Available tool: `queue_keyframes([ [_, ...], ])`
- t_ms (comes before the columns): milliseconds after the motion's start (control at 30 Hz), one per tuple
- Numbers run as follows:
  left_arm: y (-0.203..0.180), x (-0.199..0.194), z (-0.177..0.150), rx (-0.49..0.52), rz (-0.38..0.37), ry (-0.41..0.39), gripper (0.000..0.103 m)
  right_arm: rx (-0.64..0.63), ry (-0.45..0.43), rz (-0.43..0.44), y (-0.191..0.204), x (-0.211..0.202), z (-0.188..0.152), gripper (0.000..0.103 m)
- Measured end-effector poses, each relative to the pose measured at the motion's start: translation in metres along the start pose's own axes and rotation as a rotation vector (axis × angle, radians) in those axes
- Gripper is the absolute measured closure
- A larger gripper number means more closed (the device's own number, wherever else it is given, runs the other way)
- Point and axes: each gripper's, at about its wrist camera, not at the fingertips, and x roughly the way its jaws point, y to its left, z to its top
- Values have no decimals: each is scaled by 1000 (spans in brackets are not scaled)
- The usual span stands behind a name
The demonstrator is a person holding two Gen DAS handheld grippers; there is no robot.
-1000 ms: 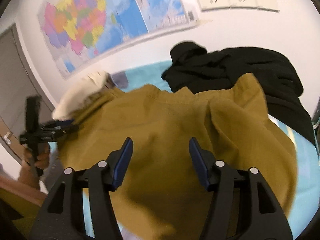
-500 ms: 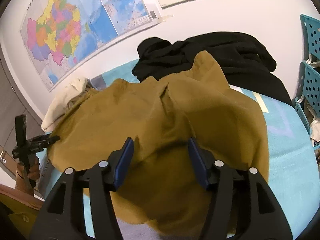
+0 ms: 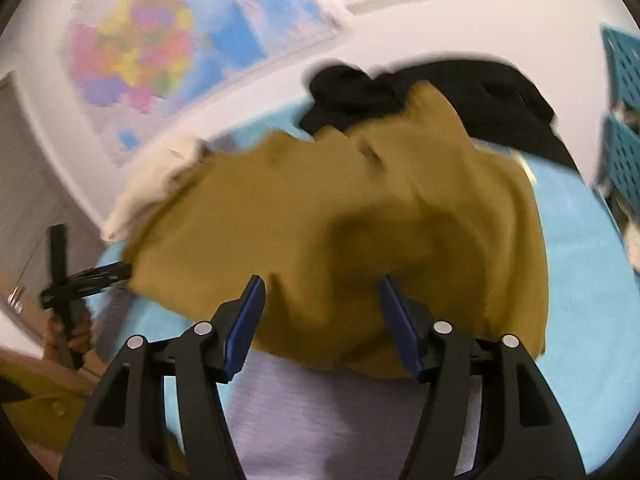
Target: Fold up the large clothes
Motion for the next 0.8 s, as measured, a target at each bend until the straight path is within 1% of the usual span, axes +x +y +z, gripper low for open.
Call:
queue_keyframes([
  [33, 8, -3, -3, -32, -27, 4, 20, 14, -11, 12, -3, 0, -1, 46],
  [100, 16, -12, -8, -61, -57, -1, 20, 17, -20, 21, -4, -2, -2, 46],
  [167, 22, -21, -15, -69, -72, 2, 20, 13, -22, 20, -4, -2, -3, 46],
  [233, 26, -24, -23, -76, -100, 26, 20, 23, -27, 35, -5, -4, -4, 43],
  [300, 29, -22, -33, -116, -169, 69, 19, 38, -33, 42, -5, -5, -4, 41],
  [367, 26, -24, -36, -124, -190, 57, 19, 42, -34, 52, -4, -6, -5, 37],
  [433, 20, -24, -35, -136, -244, 55, 19, 45, -34, 54, -2, -8, -6, 36],
  [533, 7, -25, -31, -120, -290, 43, 19, 51, -36, 65, -1, -13, -8, 34],
  [633, -7, -11, -23, -124, -360, 82, 19, 60, -42, 74, -1, -17, -12, 33],
  [700, -10, 1, -20, -149, -383, 107, 19, 69, -45, 79, -1, -19, -13, 33],
  [767, -11, 4, -15, -156, -386, 85, 18, 77, -46, 83, -2, -20, -14, 32],
  [800, -11, 6, -13, -162, -390, 83, 16, 80, -46, 86, -2, -22, -15, 32],
])
